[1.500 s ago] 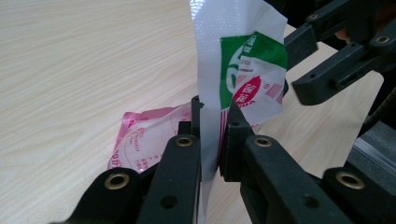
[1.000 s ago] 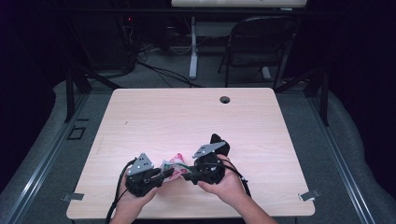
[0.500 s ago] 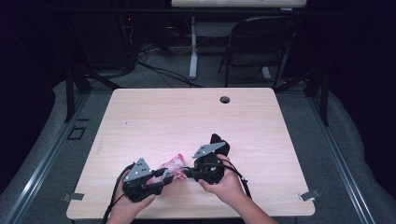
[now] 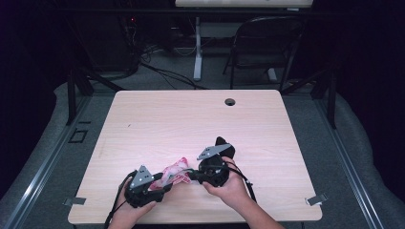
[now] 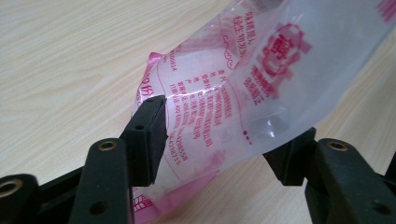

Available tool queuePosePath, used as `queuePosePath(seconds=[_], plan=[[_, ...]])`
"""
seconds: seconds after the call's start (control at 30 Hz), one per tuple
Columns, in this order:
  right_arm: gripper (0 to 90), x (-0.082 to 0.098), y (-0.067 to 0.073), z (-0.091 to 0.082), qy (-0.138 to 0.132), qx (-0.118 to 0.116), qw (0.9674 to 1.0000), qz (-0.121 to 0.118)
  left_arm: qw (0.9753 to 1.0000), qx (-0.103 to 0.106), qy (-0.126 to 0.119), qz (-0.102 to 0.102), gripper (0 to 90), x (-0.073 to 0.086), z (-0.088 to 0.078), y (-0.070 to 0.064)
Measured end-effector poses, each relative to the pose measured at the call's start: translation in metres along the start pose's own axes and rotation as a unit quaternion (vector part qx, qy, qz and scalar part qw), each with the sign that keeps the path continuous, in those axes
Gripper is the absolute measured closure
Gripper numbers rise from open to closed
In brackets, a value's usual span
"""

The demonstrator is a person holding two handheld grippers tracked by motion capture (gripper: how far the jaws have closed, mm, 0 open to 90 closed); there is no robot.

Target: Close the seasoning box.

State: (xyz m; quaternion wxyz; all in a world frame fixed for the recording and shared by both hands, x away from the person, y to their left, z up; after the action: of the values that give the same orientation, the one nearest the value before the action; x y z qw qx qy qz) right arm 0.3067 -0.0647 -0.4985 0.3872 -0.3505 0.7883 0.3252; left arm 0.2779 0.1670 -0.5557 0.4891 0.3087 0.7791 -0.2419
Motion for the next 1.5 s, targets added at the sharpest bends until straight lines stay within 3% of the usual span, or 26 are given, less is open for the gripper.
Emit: queuePosePath(seconds=[0.33,0.5,0.87,1.1,1.5], plan=[[89.6,0.0,0.001,0.0,0.0,0.0,1.0,0.001,1.0,0.001,-0.004,0.002,30.4,0.007,0.003,0.006],[89.6,0.0,0.0,0.0,-0.002,0.0,1.0,0.0,0.9998,-0.002,0.01,0.018,26.5,0.014,0.01,0.006],[89.5,0.001,0.0,0.0,-0.001,0.0,1.0,0.002,0.9998,-0.015,0.008,0.015,23.5,0.02,0.016,0.014],[89.5,0.001,0.0,-0.001,-0.001,0.0,1.0,0.001,0.9993,-0.016,0.026,0.02,23.2,0.027,0.025,0.016],[89.4,0.001,0.0,-0.001,-0.001,0.0,1.0,0.001,0.9996,-0.015,0.024,0.009,23.6,0.029,0.031,0.017]])
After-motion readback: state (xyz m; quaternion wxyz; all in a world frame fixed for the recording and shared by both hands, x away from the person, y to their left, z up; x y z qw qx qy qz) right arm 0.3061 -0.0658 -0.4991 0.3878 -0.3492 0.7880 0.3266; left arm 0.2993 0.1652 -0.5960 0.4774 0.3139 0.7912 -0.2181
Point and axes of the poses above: each handheld gripper's, and its own axes: z roughly forward along the jaws, x roughly out of its underside, y roughly to its left, the point moved 2 cm from there along z, roughly forward along the jaws, and after that the axes turned 13 degrees about -y, right-handed, at the moved point
